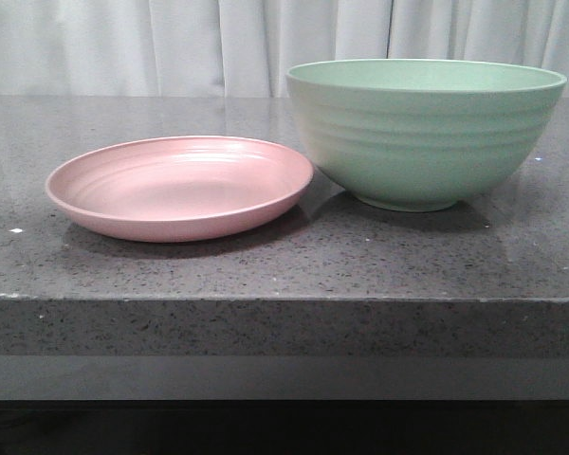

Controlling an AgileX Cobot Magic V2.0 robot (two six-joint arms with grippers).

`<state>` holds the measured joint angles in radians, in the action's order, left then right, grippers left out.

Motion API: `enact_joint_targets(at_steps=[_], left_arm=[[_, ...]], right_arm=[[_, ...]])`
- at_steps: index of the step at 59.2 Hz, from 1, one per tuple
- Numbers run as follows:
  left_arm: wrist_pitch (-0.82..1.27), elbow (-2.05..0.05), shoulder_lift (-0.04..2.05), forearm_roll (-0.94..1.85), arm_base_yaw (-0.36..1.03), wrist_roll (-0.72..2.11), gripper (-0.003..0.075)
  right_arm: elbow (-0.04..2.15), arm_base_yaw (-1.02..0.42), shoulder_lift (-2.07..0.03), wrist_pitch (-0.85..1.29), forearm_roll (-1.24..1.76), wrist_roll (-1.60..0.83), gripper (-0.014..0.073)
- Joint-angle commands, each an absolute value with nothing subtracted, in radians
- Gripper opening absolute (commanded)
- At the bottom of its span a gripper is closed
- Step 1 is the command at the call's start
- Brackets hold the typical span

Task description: Transfer banana from pink plate to green bowl

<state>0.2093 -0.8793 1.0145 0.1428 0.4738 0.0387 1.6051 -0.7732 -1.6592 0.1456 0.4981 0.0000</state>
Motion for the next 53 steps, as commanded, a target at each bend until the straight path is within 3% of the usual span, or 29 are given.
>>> enact_joint_targets(at_steps=[1,13,27,36,44,49,53], left_arm=[[0.112,-0.908,0.998,0.15,0.482,0.035,0.0083],[0.112,-0.908,0.998,0.15,0.482,0.035,0.0083],[0.114,-0.908,0.998,0.15,0.482,0.035,0.0107],[0.114,-0.908,0.998,0.15,0.482,0.035,0.0282],[0.114,-0.908,0.998,0.15,0.482,0.035,0.0517],[0.114,-0.908,0.998,0.15,0.482,0.035,0.0585],[0.114,-0.908,0.998,0.15,0.482,0.035,0.0588]], right_arm=[[1.642,-0.774,-1.615,0.089,0.495,-0.015,0.023],[1.642,-0.774,-1.615,0.091,0.495,-0.015,0.0084],[1.642,-0.774,-1.615,0.099,0.495,-0.015,0.0068],[1.642,-0.774,-1.615,0.099,0.495,-0.015,0.0068],[1.642,-0.774,-1.615,0.099,0.495,-0.015,0.0068],[1.642,-0.774,-1.615,0.099,0.495,-0.015,0.0068],[1.642,-0.774,-1.615,0.099,0.495,-0.015,0.0068]])
